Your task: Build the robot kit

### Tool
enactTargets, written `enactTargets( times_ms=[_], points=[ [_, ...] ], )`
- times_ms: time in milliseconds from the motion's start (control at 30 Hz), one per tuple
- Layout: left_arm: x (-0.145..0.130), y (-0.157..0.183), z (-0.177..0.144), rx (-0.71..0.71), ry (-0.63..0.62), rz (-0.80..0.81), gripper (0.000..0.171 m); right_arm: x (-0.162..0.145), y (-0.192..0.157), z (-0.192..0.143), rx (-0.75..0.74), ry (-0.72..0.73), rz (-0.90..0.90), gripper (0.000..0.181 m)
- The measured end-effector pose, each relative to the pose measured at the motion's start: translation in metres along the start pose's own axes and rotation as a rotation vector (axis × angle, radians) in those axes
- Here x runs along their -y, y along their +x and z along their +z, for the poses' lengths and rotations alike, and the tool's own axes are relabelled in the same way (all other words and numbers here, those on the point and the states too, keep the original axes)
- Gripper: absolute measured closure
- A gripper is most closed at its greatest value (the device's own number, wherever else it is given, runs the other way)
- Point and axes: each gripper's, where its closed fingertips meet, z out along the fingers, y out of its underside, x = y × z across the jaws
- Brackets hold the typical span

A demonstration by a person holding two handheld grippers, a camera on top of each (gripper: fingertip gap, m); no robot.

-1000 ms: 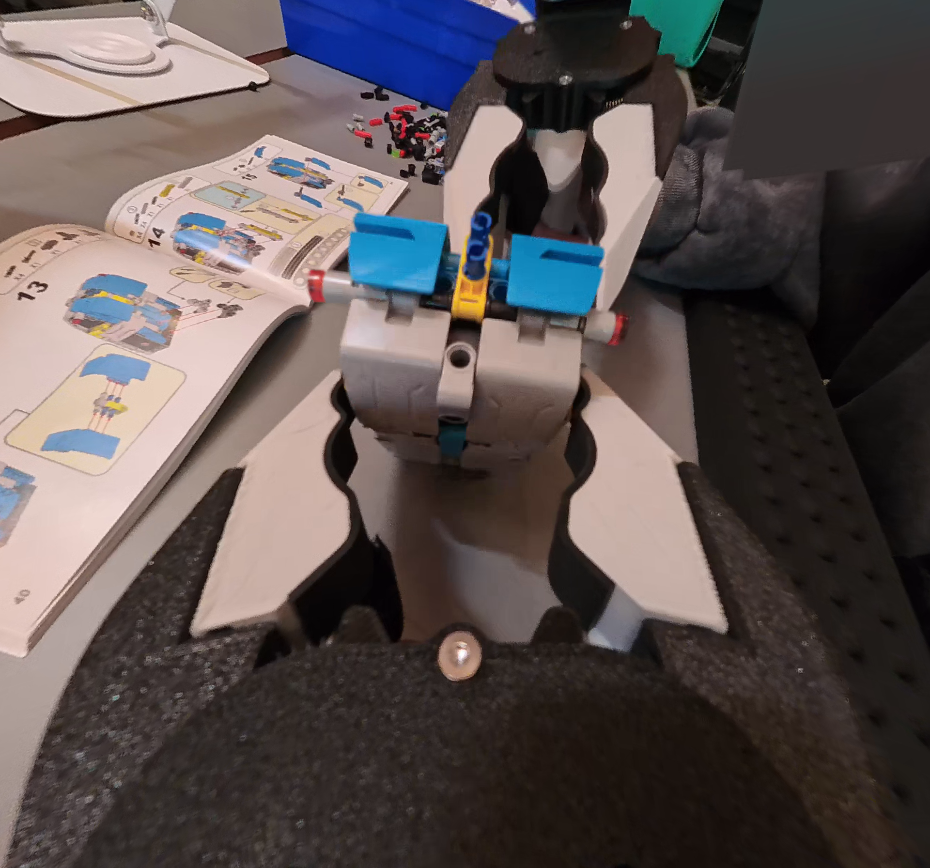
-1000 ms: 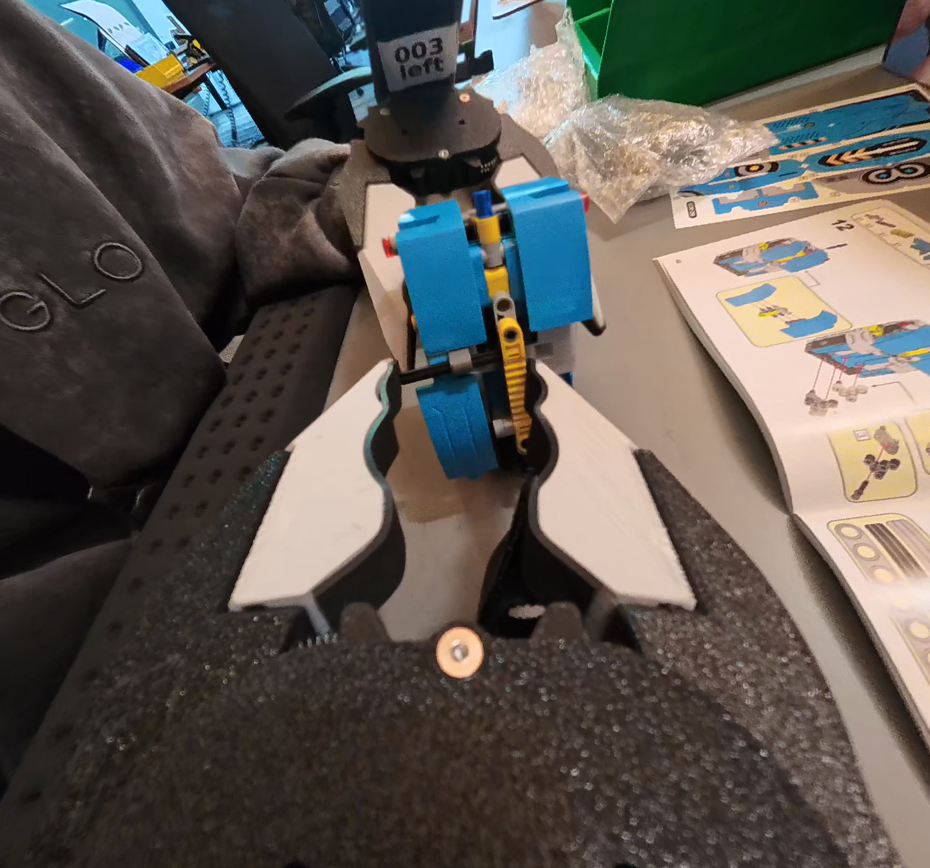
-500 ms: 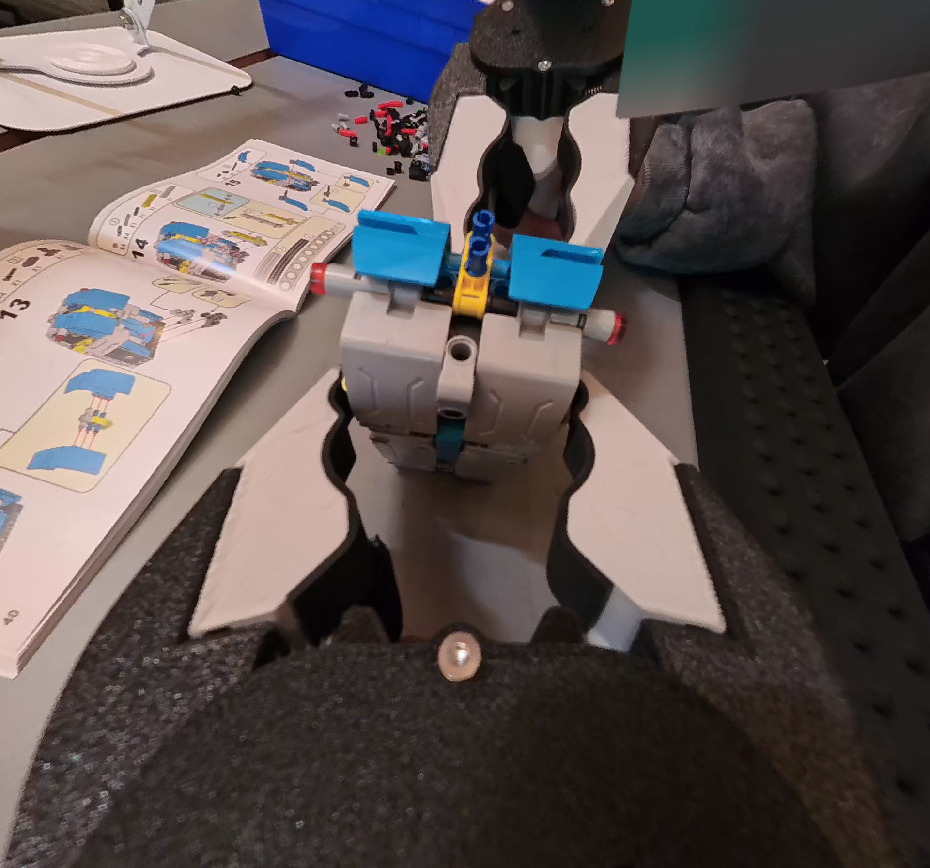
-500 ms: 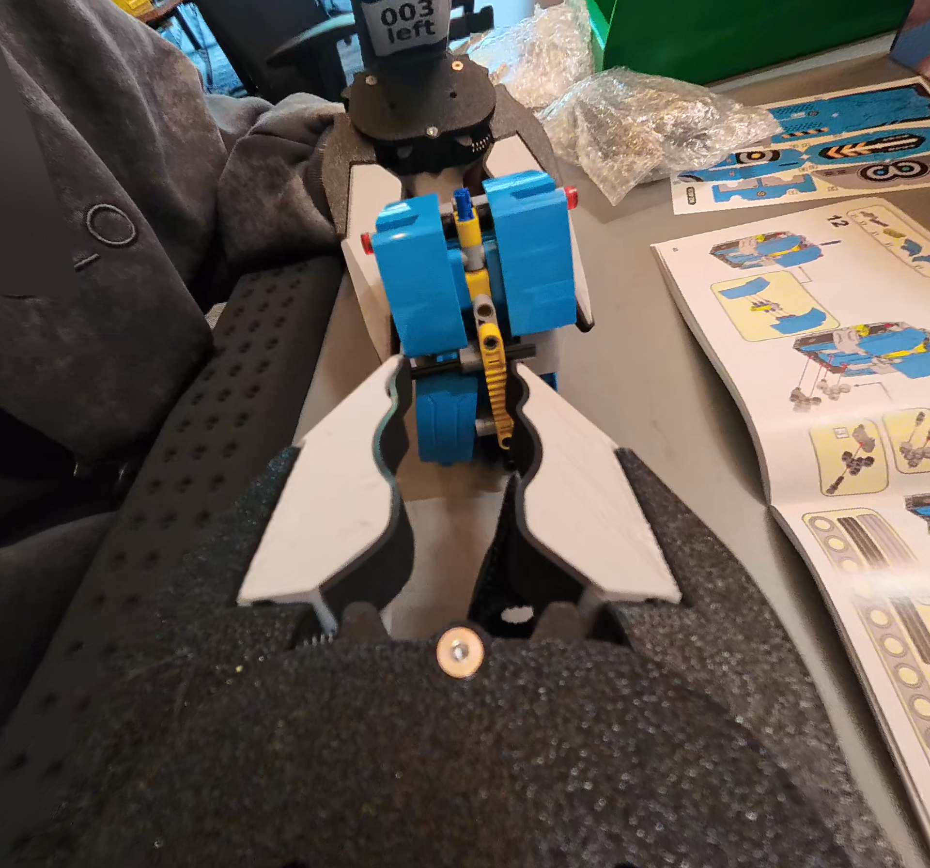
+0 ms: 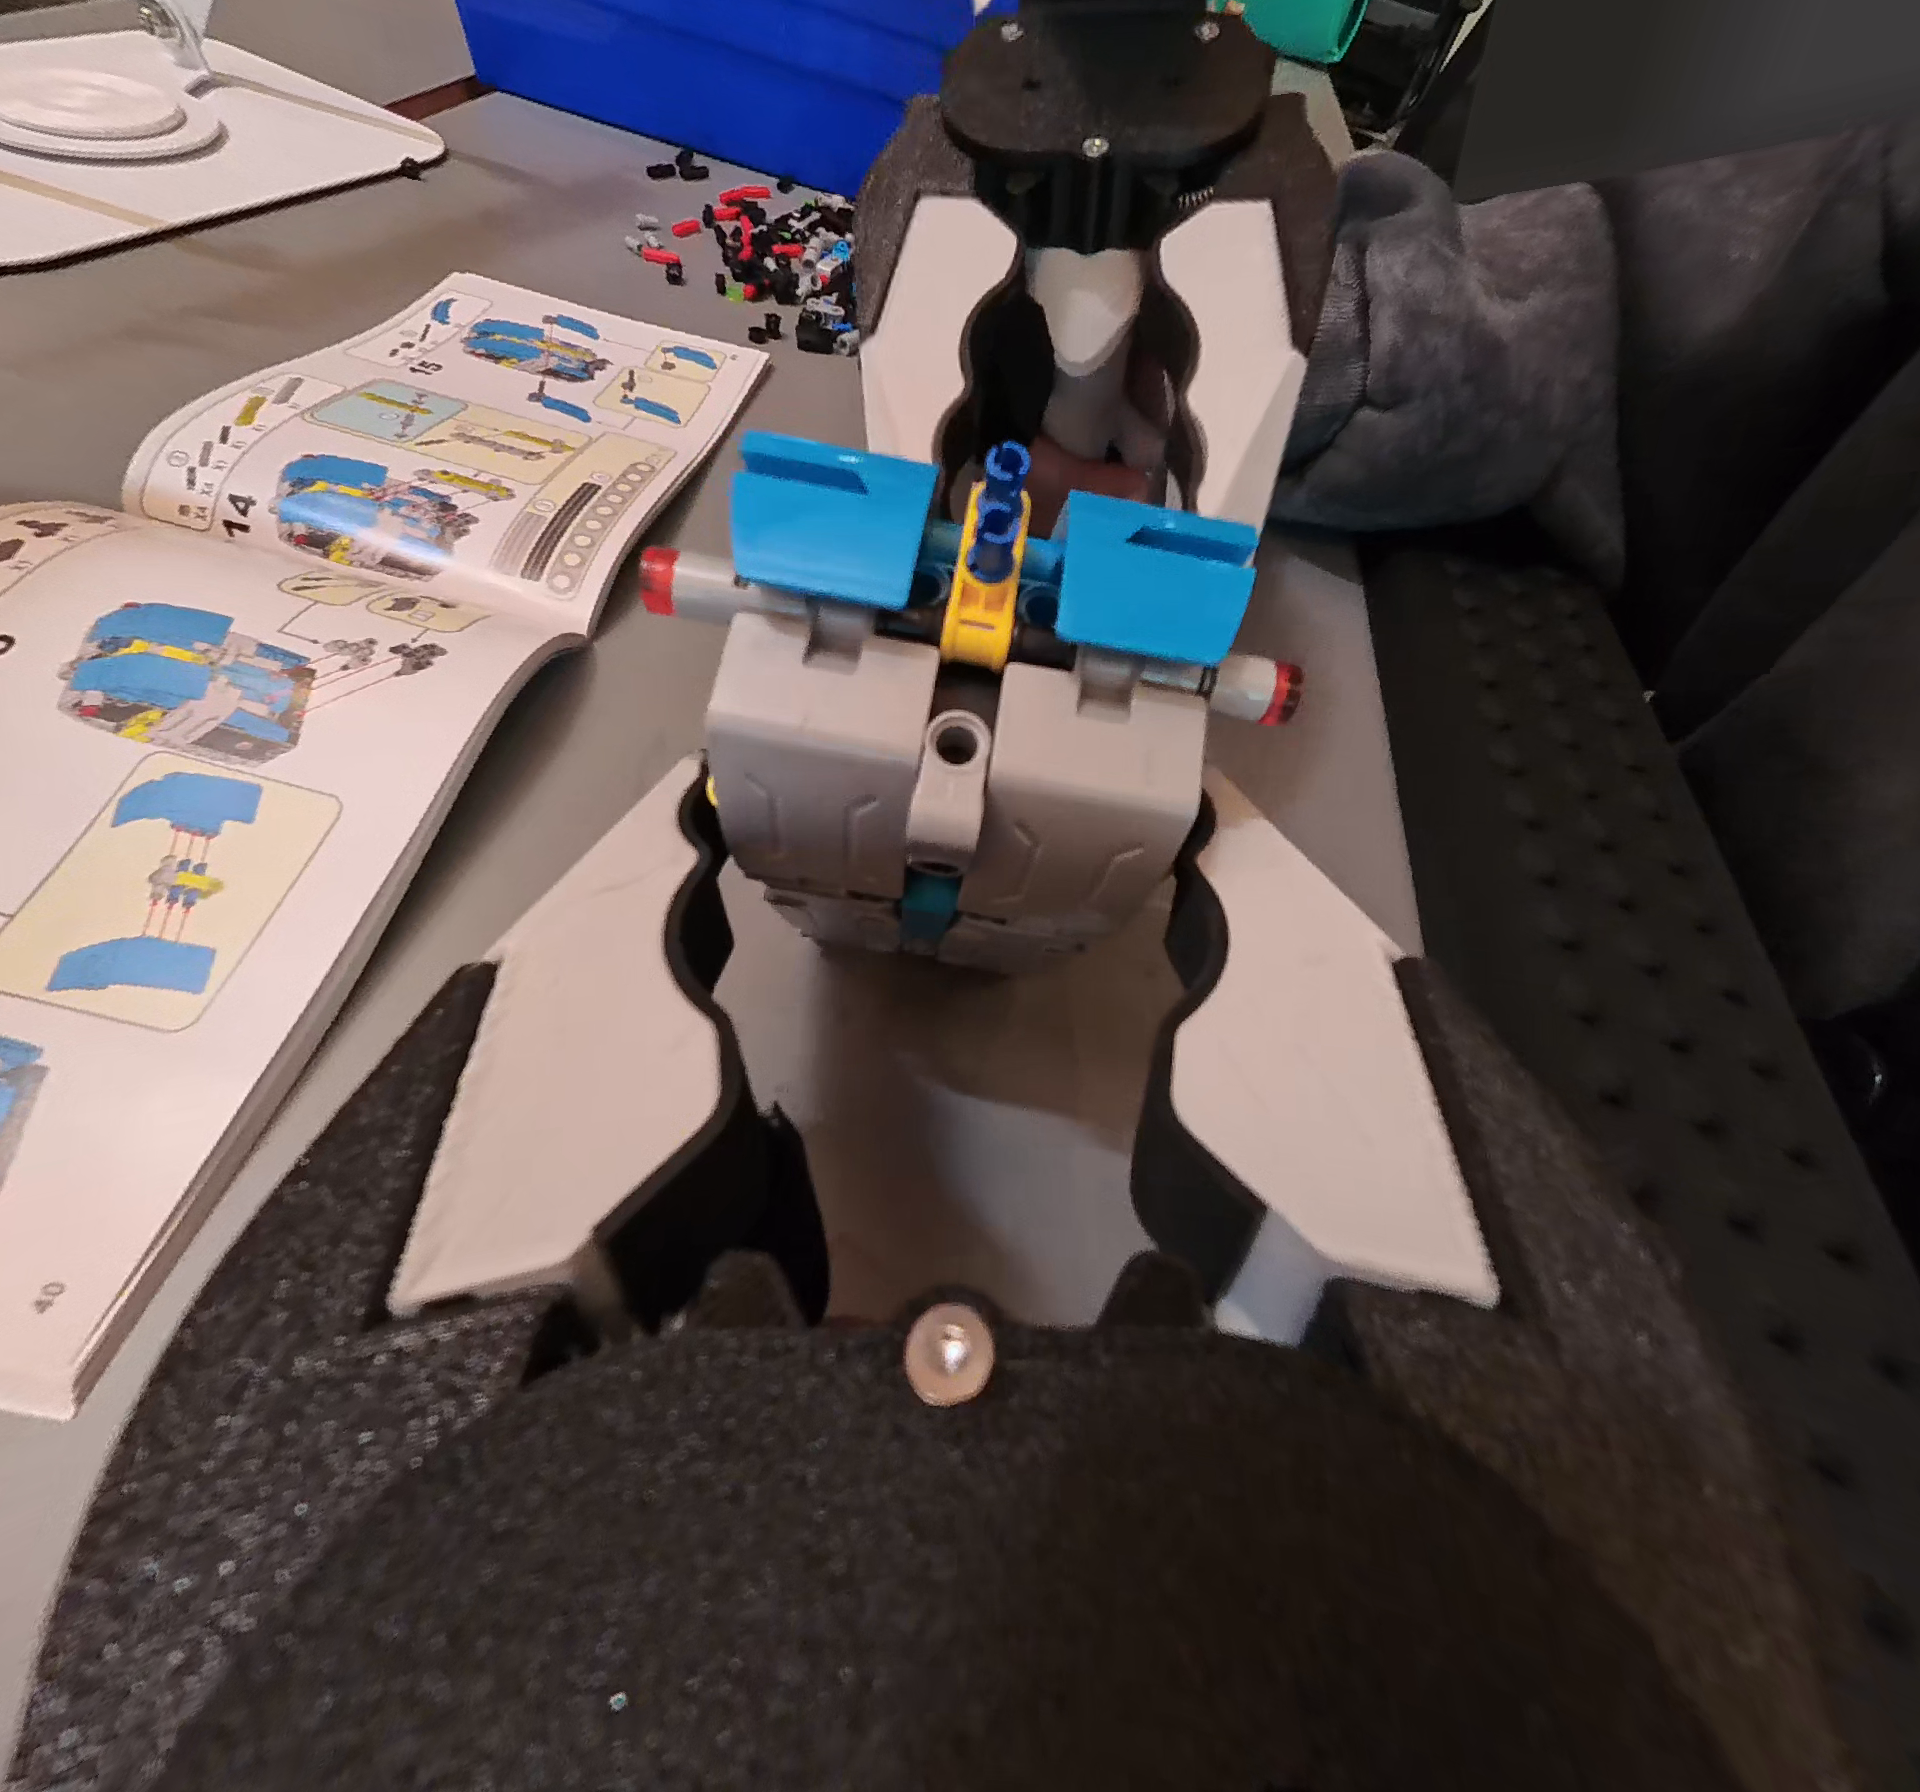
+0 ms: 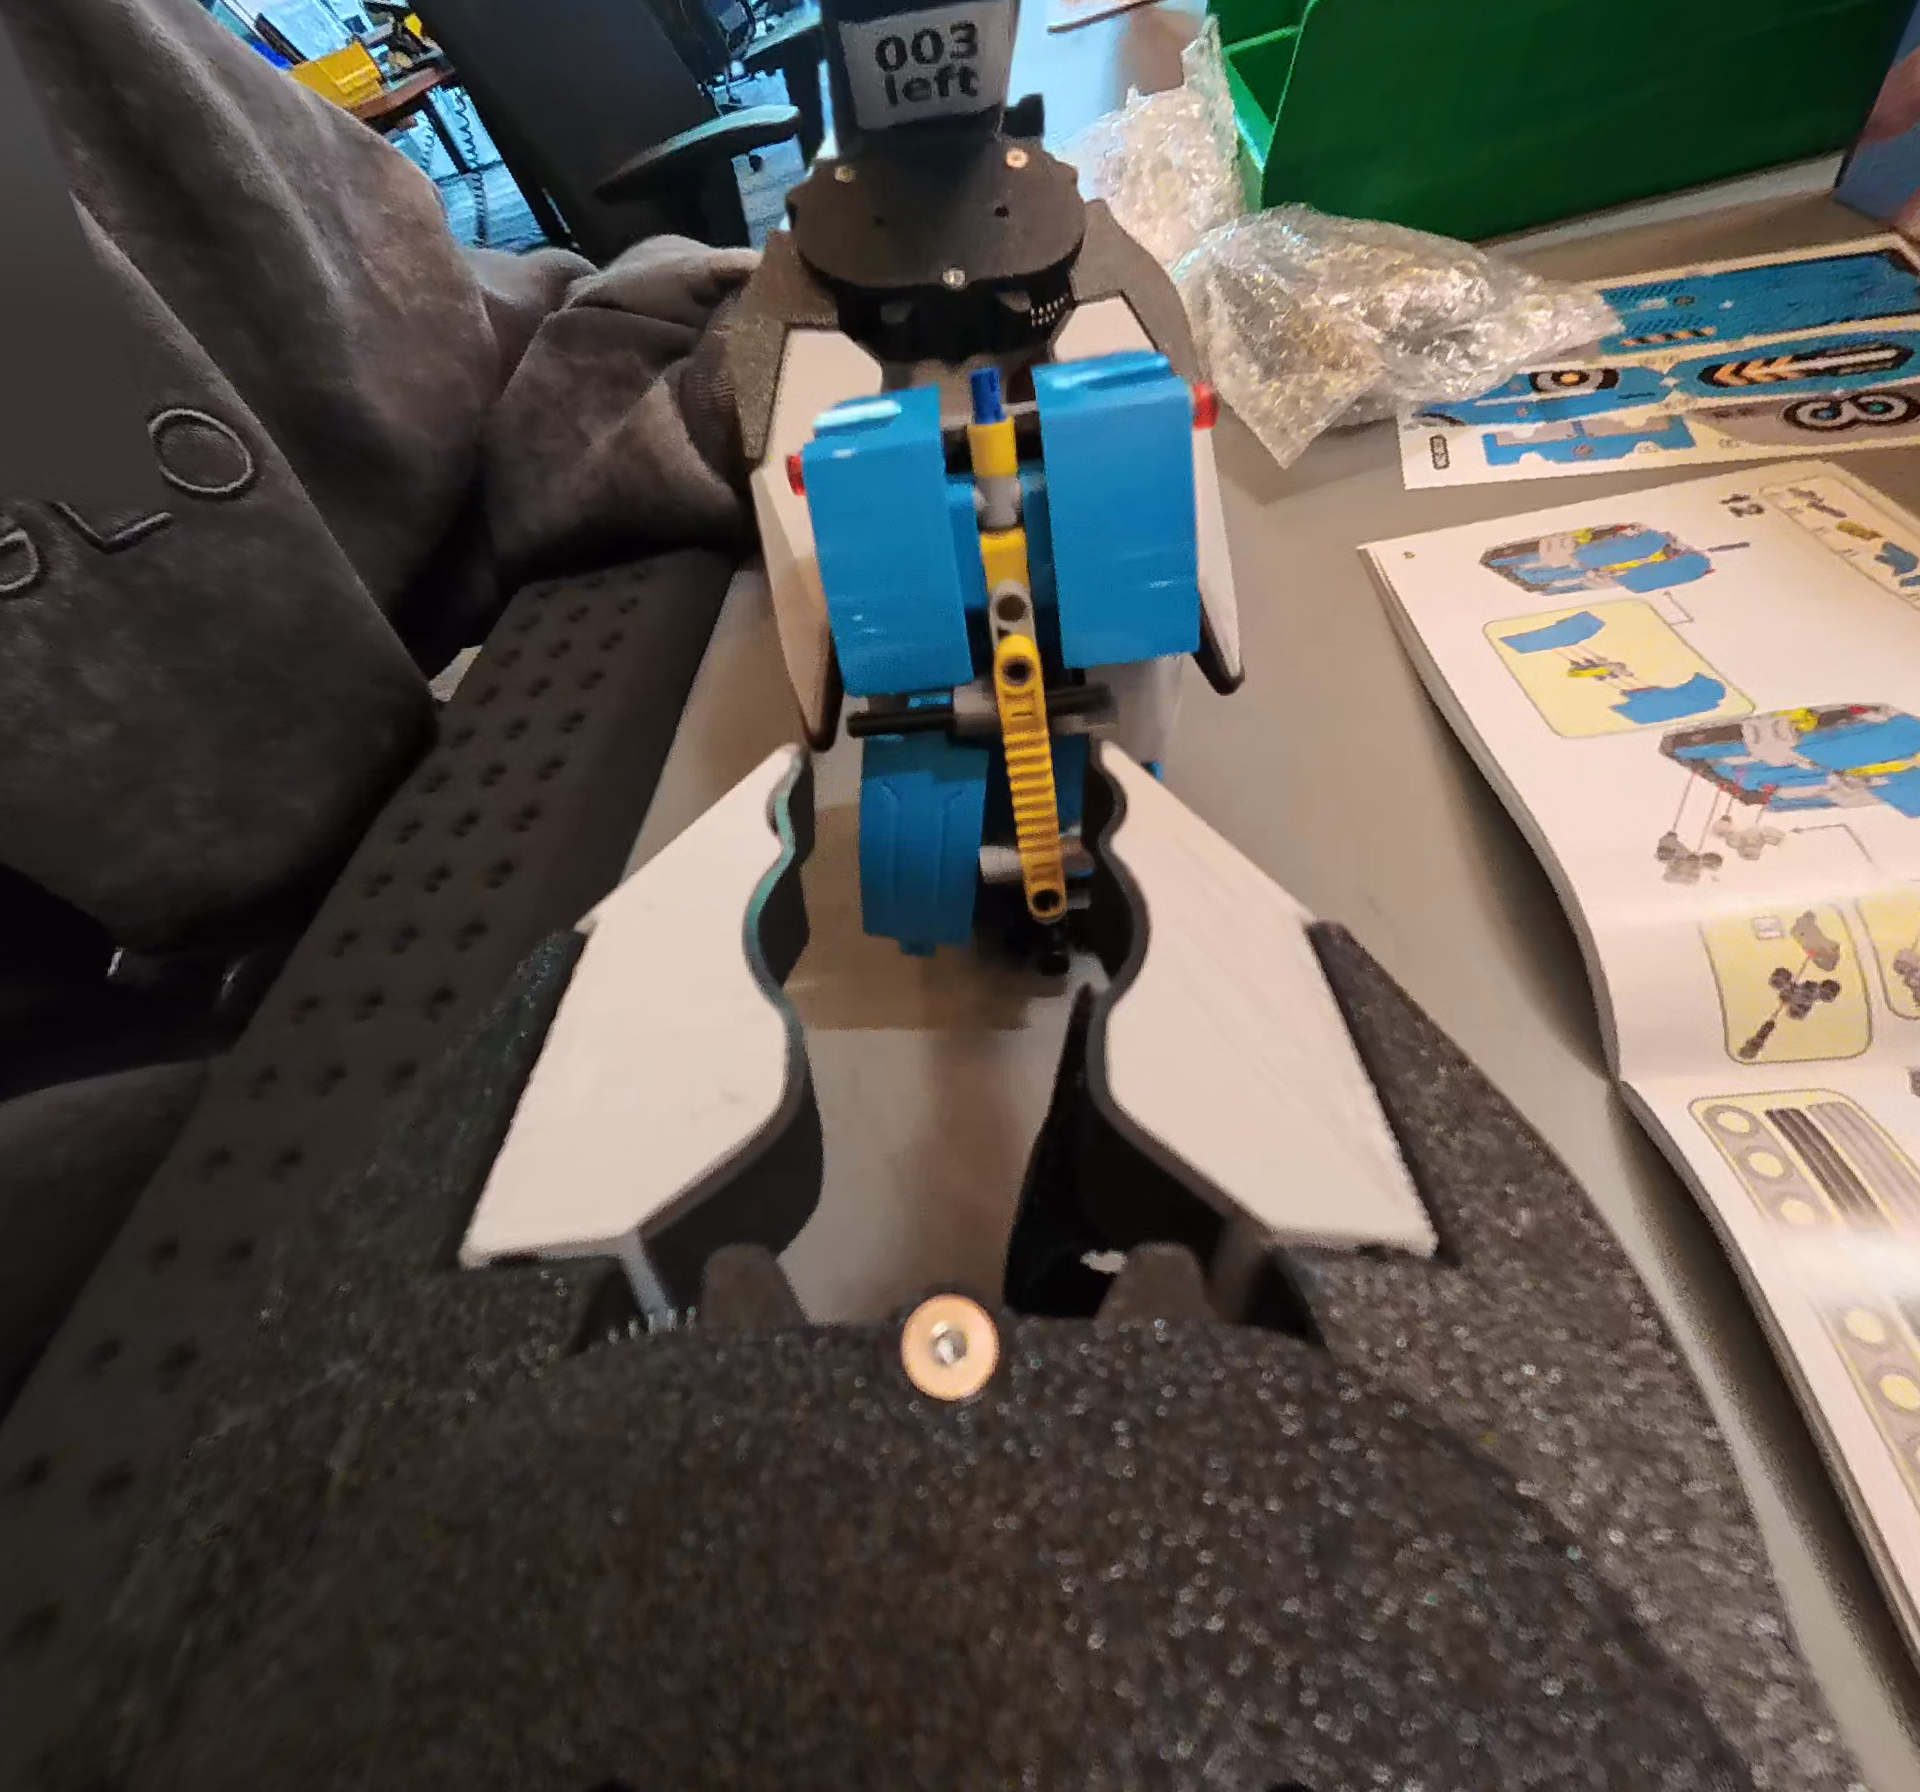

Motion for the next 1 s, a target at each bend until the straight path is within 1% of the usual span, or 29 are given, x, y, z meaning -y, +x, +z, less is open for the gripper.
enactTargets(
  times_ms=[100,167,367,467,567,800,933,1000],
  points=[
    [-0.001,0.001,0.001,0.005,-0.006,0.024,0.086,0.003,0.002,0.003,-0.038,0.007,0.000,0.134],
    [-0.001,0.002,0.001,0.009,-0.008,0.033,0.085,0.002,-0.001,0.003,-0.007,0.009,0.038,0.142],
    [-0.001,0.001,0.001,0.018,-0.010,0.037,0.086,0.005,-0.001,0.004,0.017,0.035,0.126,0.142],
    [-0.003,0.002,0.000,0.017,-0.018,0.056,0.085,0.003,-0.004,0.005,0.002,0.004,0.060,0.144],
    [-0.004,0.004,-0.001,0.009,-0.027,0.072,0.086,0.003,-0.006,0.007,-0.011,-0.024,0.032,0.144],
    [-0.008,0.010,-0.002,-0.040,-0.044,0.077,0.086,0.004,-0.011,0.008,-0.007,-0.050,0.016,0.146],
    [-0.007,0.009,-0.002,-0.040,-0.041,0.066,0.086,0.006,-0.010,0.008,0.013,-0.034,0.042,0.146],
    [-0.008,0.006,-0.001,-0.014,-0.045,0.072,0.086,0.006,-0.007,0.008,0.002,-0.039,0.041,0.146]
  ],
)
